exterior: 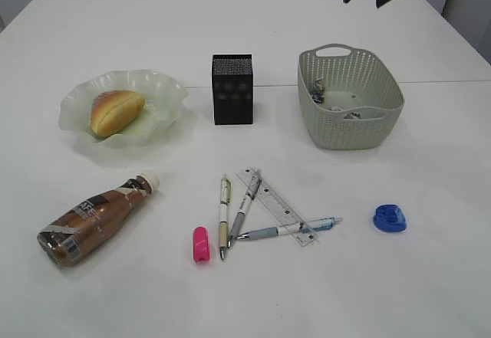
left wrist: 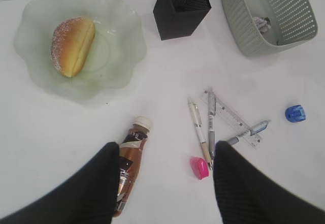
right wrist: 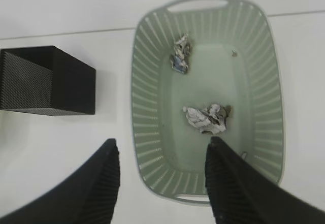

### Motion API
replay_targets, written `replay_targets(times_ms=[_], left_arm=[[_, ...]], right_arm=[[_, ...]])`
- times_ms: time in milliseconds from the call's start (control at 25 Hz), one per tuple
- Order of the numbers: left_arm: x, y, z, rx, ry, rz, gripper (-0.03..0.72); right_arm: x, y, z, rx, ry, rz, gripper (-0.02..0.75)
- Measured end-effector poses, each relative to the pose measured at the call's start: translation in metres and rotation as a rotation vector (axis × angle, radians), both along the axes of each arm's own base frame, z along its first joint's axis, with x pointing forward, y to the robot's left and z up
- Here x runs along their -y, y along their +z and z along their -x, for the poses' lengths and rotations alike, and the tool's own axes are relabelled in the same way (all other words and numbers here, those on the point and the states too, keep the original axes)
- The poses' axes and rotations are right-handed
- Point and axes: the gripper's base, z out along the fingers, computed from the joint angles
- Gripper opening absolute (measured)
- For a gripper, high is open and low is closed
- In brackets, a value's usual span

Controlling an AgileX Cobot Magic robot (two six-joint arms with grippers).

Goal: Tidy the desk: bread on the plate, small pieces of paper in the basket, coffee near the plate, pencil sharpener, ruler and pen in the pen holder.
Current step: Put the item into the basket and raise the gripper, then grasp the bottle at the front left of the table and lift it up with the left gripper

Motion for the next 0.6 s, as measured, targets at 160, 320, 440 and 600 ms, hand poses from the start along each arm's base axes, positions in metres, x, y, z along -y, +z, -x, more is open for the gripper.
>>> replay_targets(times_ms=[160, 320, 440, 600], left_arm=[[0.000, 0.000, 0.000, 0.000, -0.001, 0.002, 0.426], [0.000, 0.000, 0.000, -0.001, -0.001, 0.002, 0.426], [0.000, 0.001, 0.001, 0.002, -0.003, 0.003, 0.426], [0.000, 0.006, 0.006, 0.024, -0.020, 0.004, 0.426]], right_arm=[[0.002, 0.037, 0.014, 0.077, 0.004, -0.011, 0.421], [0.006, 0.077, 0.039, 0.159, 0.018, -0.007, 0.420], [0.010, 0.117, 0.068, 0.253, 0.023, -0.013, 0.420], [0.015, 0.156, 0.111, 0.337, 0.029, -0.034, 0.419]])
